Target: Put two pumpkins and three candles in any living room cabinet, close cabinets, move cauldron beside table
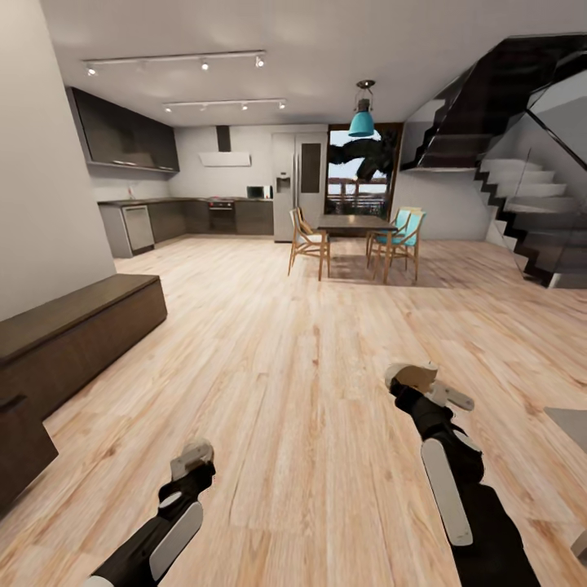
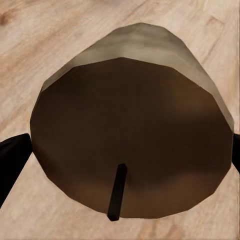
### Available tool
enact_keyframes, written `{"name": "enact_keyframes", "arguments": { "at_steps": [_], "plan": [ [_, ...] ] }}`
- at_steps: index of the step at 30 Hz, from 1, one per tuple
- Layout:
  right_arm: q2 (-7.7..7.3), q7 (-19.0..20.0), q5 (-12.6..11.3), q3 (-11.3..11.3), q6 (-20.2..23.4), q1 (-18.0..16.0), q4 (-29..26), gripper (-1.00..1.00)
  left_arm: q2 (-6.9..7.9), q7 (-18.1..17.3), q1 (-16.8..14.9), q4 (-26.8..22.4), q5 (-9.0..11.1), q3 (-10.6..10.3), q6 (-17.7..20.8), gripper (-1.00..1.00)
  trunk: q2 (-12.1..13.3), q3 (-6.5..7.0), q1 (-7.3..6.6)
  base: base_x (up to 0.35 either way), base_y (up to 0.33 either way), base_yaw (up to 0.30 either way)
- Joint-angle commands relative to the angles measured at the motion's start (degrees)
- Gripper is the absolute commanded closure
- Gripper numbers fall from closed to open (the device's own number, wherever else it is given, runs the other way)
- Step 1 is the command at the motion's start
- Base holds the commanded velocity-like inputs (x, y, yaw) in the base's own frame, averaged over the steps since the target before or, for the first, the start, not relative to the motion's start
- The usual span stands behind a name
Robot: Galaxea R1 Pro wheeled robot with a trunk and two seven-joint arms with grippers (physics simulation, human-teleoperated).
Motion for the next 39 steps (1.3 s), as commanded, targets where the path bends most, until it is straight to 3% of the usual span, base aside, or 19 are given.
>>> {"name": "enact_keyframes", "arguments": {
  "at_steps": [1, 5, 6, 10, 11, 13, 15, 20, 22, 24, 28, 35, 39],
  "plan": [
    [0.02, -0.47, -1.09, 0.47, 0.51, 0.03, -0.33, 1.00, 0.10, 0.43, -0.04, -0.09, 0.67, -0.41, -0.90, 1.00, -0.01, 0.16, -0.03, 0.000, 0.000, 0.000],
    [0.09, -0.51, -1.72, 2.18, 0.76, 0.13, -0.51, 1.00, 0.05, 0.42, -0.04, -0.15, 0.66, -0.44, -1.61, 1.00, 0.05, 1.05, -0.14, 0.000, 0.000, 0.014],
    [-0.05, -0.47, -1.77, 3.77, 0.13, 0.22, -0.57, 1.00, 0.09, 0.50, 0.01, -0.23, 0.57, -0.45, -1.93, 1.00, 0.06, 1.27, -0.16, 0.000, 0.000, 0.224],
    [-0.23, -0.56, -1.50, 4.25, -0.61, 0.57, -1.02, 1.00, 0.42, 0.64, 2.76, -4.68, 0.27, -0.45, -4.60, 1.00, 0.11, 2.16, -0.26, 0.000, 0.000, 0.268],
    [-0.23, -0.60, -1.34, 4.46, -0.68, 0.76, -1.59, 1.00, 2.60, 0.65, 6.24, -11.92, -1.06, -0.48, -5.11, 1.00, 0.13, 2.38, -0.29, 0.000, 0.000, 0.278],
    [-0.24, -0.62, -1.29, 4.53, -0.69, 1.02, -1.76, 1.00, 4.74, 0.67, 9.65, -19.17, -1.98, -0.48, -5.15, 1.00, 0.15, 2.82, -0.34, 0.000, 0.000, 0.278],
    [-0.25, -0.62, -1.26, 4.61, -0.70, 1.19, -1.86, 1.00, 8.15, 0.73, 14.53, -29.86, -2.42, -0.50, -5.10, 1.00, 0.18, 3.26, -0.39, 0.000, 0.000, 0.279],
    [-0.25, -0.62, -1.18, 4.59, -0.68, 1.23, -1.88, 1.00, 12.66, 0.69, 18.13, -40.41, -1.95, -0.47, -2.38, 1.00, 1.40, 4.22, -1.10, 0.000, 0.000, 0.279],
    [-0.25, -0.59, -1.17, 4.60, -0.68, 1.23, -1.88, 1.00, 15.68, 0.47, 19.00, -44.56, 0.07, -0.48, 0.22, 1.00, 2.21, 4.54, -1.54, 0.000, 0.000, 0.279],
    [-0.25, -0.56, -1.17, 4.63, -0.66, 1.23, -1.89, 1.00, 19.13, -0.11, 19.49, -47.37, 4.59, -0.48, 1.95, 1.00, 3.01, 4.85, -1.98, 0.000, 0.000, 0.273],
    [-0.25, -0.54, -1.17, 4.66, -0.64, 1.24, -1.89, 1.00, 20.80, -2.01, 19.68, -48.41, 7.84, -0.51, 2.85, 1.00, 4.61, 5.41, -2.86, 0.000, 0.000, 0.254],
    [-0.25, -0.54, -1.17, 4.70, -0.63, 1.24, -1.89, 1.00, 20.69, -2.38, 19.73, -48.26, 8.75, -1.01, 4.33, 1.00, 7.42, 6.29, -4.40, 0.000, 0.000, 0.226],
    [-0.25, -0.61, -1.17, 5.96, -0.63, 1.24, -1.89, 1.00, 20.44, -2.39, 19.73, -46.98, 8.76, -1.50, 4.58, 1.00, 9.02, 6.73, -5.27, 0.000, 0.000, 0.183]
  ]
}}
